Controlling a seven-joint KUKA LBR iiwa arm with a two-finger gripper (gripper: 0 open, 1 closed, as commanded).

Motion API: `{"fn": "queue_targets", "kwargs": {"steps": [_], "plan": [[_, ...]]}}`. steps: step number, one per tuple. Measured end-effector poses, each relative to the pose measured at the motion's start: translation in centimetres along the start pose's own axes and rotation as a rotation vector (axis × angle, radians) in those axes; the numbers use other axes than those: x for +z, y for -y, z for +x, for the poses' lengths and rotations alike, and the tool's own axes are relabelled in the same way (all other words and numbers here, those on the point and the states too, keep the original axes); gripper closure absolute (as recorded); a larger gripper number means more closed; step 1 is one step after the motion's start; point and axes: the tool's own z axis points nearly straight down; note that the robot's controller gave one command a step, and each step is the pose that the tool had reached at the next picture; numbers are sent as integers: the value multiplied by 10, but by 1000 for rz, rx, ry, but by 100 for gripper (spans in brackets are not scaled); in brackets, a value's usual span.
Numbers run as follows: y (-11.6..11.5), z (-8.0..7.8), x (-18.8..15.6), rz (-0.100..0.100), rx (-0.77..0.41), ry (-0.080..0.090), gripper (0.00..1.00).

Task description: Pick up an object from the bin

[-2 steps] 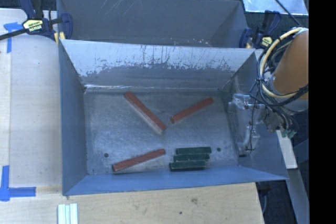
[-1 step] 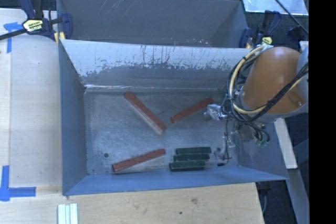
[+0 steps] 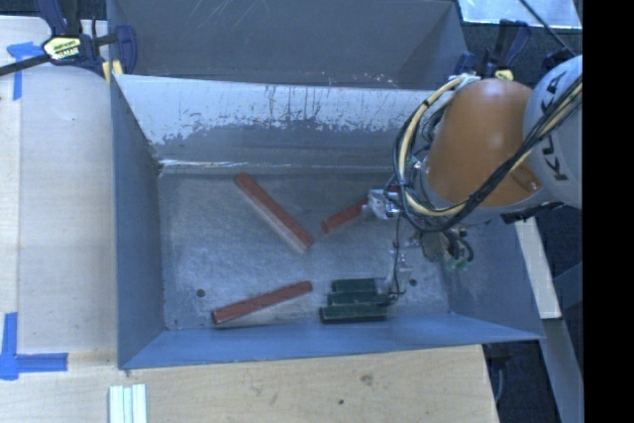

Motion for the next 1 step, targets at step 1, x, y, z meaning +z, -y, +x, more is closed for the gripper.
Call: {"fn": "queue_targets", "kwargs": {"steps": [1], "plan": [[-14, 4, 7, -1, -16, -1, 0]]}}
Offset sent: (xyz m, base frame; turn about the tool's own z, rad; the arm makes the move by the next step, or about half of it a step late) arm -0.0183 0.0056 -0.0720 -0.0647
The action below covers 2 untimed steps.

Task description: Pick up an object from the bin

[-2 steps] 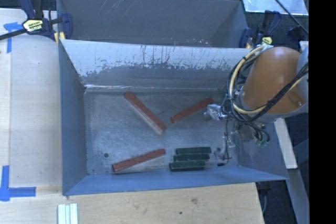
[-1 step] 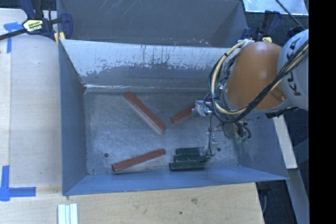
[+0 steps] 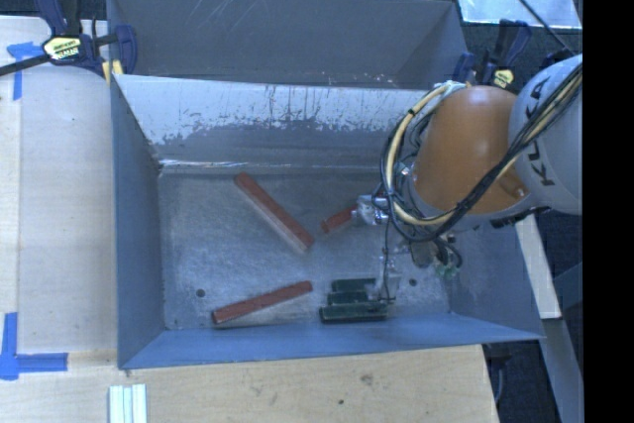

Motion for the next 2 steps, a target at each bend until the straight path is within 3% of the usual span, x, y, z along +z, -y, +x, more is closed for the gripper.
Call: {"fn": "queue_targets", "kwargs": {"steps": [1, 2], "plan": [[9, 13, 64, 1, -46, 6, 0], [3, 14, 61, 2, 90, 1, 100]]}}
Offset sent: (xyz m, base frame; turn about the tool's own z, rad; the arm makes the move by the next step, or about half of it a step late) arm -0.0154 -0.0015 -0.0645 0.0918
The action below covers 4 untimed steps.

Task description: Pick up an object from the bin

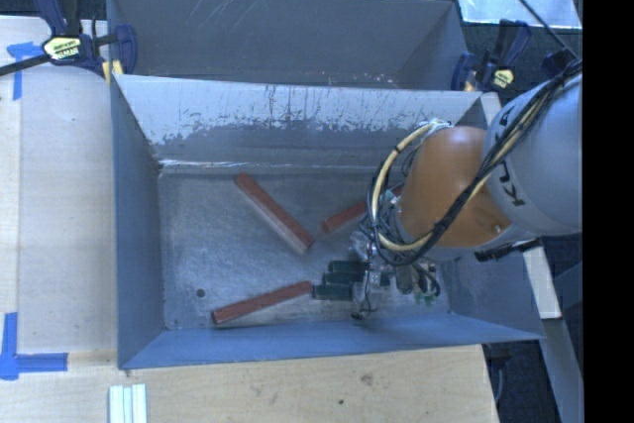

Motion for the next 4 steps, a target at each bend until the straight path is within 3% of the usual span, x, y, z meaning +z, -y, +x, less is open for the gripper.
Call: {"fn": "queue_targets", "kwargs": {"steps": [2, 4], "plan": [[0, 1, -5, 0, 0, 0, 100], [0, 0, -40, -1, -1, 1, 100]]}}
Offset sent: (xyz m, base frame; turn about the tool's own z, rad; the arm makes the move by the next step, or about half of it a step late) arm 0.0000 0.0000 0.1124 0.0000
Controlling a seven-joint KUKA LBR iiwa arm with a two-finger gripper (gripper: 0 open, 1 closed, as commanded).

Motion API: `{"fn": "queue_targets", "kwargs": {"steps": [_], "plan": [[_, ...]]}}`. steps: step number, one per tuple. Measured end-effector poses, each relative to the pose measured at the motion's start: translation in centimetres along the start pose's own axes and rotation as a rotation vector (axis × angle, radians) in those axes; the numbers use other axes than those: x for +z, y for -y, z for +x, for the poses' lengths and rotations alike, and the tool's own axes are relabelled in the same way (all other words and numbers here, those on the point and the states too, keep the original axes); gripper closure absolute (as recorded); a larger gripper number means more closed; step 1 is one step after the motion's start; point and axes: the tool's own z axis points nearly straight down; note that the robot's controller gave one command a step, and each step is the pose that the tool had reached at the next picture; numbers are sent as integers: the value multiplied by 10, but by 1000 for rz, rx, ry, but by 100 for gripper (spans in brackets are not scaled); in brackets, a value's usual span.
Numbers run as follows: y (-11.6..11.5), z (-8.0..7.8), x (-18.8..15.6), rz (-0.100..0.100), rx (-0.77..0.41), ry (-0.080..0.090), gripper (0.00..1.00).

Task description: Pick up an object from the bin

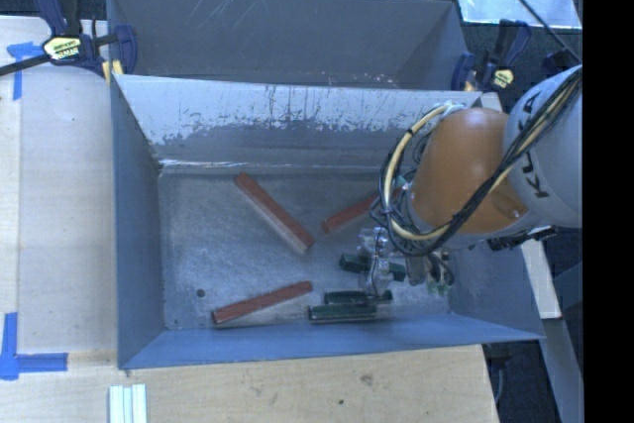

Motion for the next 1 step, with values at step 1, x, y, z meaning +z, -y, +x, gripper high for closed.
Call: {"fn": "queue_targets", "kwargs": {"steps": [1], "plan": [[0, -1, -9, 0, 0, 2, 100]]}}
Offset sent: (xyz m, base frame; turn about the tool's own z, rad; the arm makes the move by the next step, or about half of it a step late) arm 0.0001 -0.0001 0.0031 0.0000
